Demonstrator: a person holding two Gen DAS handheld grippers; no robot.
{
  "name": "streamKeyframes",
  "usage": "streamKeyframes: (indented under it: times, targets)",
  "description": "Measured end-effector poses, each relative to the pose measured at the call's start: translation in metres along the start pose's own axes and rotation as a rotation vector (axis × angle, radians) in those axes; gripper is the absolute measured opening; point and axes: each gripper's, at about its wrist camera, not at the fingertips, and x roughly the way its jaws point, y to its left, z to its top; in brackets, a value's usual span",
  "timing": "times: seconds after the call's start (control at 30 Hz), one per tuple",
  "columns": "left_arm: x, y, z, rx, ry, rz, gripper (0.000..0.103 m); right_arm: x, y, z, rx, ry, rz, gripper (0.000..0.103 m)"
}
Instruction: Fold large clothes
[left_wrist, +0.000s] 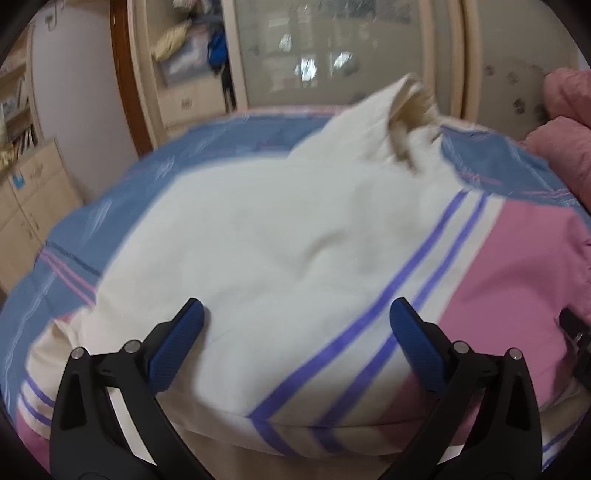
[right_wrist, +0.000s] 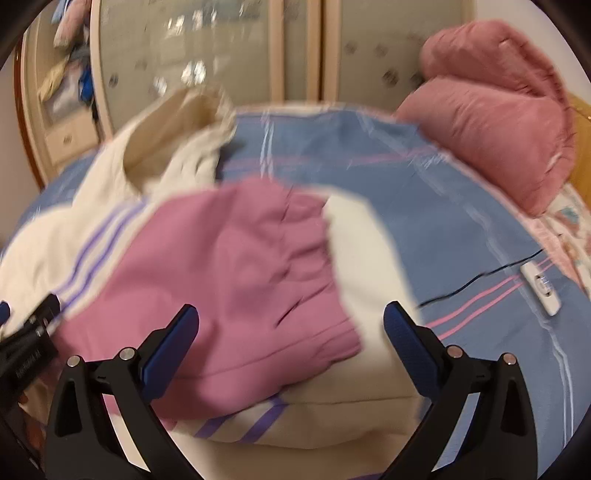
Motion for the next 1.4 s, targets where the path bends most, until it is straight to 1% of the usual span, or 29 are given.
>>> streamKeyframes:
  times: [0.03,0.07,0.13,0.2,0.23,0.3,0.37,0.4,0.43,0.53,0.6,0.67,0.73,0.77,0.83,0.9,0.93,0.97,1.0,1.03,1.07,1.1,1.13,1.17,1.2,1.23,1.3,1.37,1.4]
  targets:
    - [0.003,0.003,0.000,-0.007,0.016,-0.008,0.101,0.007,0.001,-0.001,-0.005,0.023,0.001,0.101]
    - [0.006,0.003,0.000,-0.009,0.025,-0.010,0.101,0.009,0.001,0.000,-0.006,0.022,0.002,0.101]
    - [0.004,0.002,0.001,0.002,0.017,0.001,0.101,0.004,-0.001,0.003,0.006,0.006,0.011,0.101]
    - [-0.006,0.004,0.002,-0.004,-0.017,-0.014,0.101,-0.005,-0.003,0.004,0.025,-0.038,0.017,0.101]
    - [-0.015,0.007,0.003,-0.008,-0.053,-0.043,0.101,-0.008,-0.004,0.004,0.034,-0.058,0.020,0.101]
    - [-0.021,0.007,0.003,0.003,-0.081,-0.051,0.101,-0.016,-0.008,0.004,0.059,-0.094,0.047,0.101]
    - [-0.001,0.007,-0.001,0.016,-0.012,-0.034,0.101,-0.015,-0.011,0.005,0.069,-0.088,0.052,0.101]
    - [0.014,0.009,-0.006,-0.009,0.024,-0.053,0.101,-0.008,-0.009,0.003,0.057,-0.056,0.051,0.101]
    - [0.019,0.011,-0.007,-0.025,0.022,-0.063,0.101,0.002,-0.003,0.001,0.029,-0.023,0.038,0.102]
    - [0.017,0.012,-0.009,-0.040,-0.005,-0.070,0.101,0.010,0.007,-0.001,-0.018,-0.019,-0.006,0.102]
    - [0.017,0.016,-0.011,-0.057,-0.008,-0.090,0.101,0.009,0.008,-0.001,-0.021,-0.029,-0.003,0.102]
    - [0.016,0.017,-0.013,-0.060,-0.010,-0.096,0.101,0.006,0.004,-0.003,-0.003,-0.038,0.023,0.102]
    - [0.016,0.018,-0.014,-0.061,-0.011,-0.099,0.101,-0.002,-0.004,-0.006,0.030,-0.071,0.066,0.102]
    - [0.016,0.018,-0.014,-0.064,-0.013,-0.102,0.101,-0.010,-0.010,-0.008,0.060,-0.103,0.089,0.102]
    - [0.016,0.019,-0.015,-0.067,-0.020,-0.104,0.101,-0.036,-0.027,-0.010,0.132,-0.186,0.105,0.102]
    - [0.016,0.019,-0.015,-0.067,-0.027,-0.103,0.101,-0.060,-0.037,-0.001,0.189,-0.279,0.109,0.102]
    - [0.015,0.019,-0.015,-0.067,-0.028,-0.103,0.101,-0.066,-0.039,0.007,0.214,-0.297,0.110,0.102]
    - [0.015,0.019,-0.016,-0.067,-0.029,-0.103,0.101,-0.069,-0.035,0.027,0.232,-0.284,0.127,0.102]
    - [0.013,0.020,-0.017,-0.067,-0.030,-0.104,0.101,-0.063,-0.024,0.053,0.212,-0.228,0.175,0.102]
    - [0.012,0.020,-0.017,-0.069,-0.032,-0.108,0.101,-0.057,-0.014,0.072,0.195,-0.194,0.235,0.102]
    - [0.011,0.022,-0.018,-0.074,-0.036,-0.114,0.101,-0.043,0.002,0.104,0.188,-0.159,0.355,0.102]
    - [0.010,0.023,-0.018,-0.080,-0.041,-0.121,0.101,-0.033,0.015,0.126,0.192,-0.151,0.420,0.102]
    - [0.010,0.024,-0.018,-0.083,-0.043,-0.125,0.101,-0.022,0.031,0.149,0.193,-0.149,0.450,0.102]
    - [0.010,0.025,-0.019,-0.085,-0.045,-0.129,0.101,-0.004,0.050,0.180,0.179,-0.131,0.423,0.102]
    - [0.009,0.026,-0.019,-0.089,-0.050,-0.131,0.101,0.016,0.070,0.207,0.151,-0.088,0.395,0.102]
    - [0.009,0.025,-0.019,-0.091,-0.053,-0.132,0.101,0.042,0.095,0.238,0.115,-0.031,0.403,0.102]
    - [0.010,0.026,-0.020,-0.094,-0.055,-0.133,0.101,0.082,0.125,0.272,0.121,0.036,0.426,0.102]
    - [0.011,0.027,-0.020,-0.099,-0.060,-0.137,0.101,0.117,0.144,0.291,0.177,0.062,0.445,0.101]
    - [0.011,0.027,-0.020,-0.101,-0.061,-0.138,0.101,0.134,0.151,0.295,0.197,0.067,0.436,0.097]
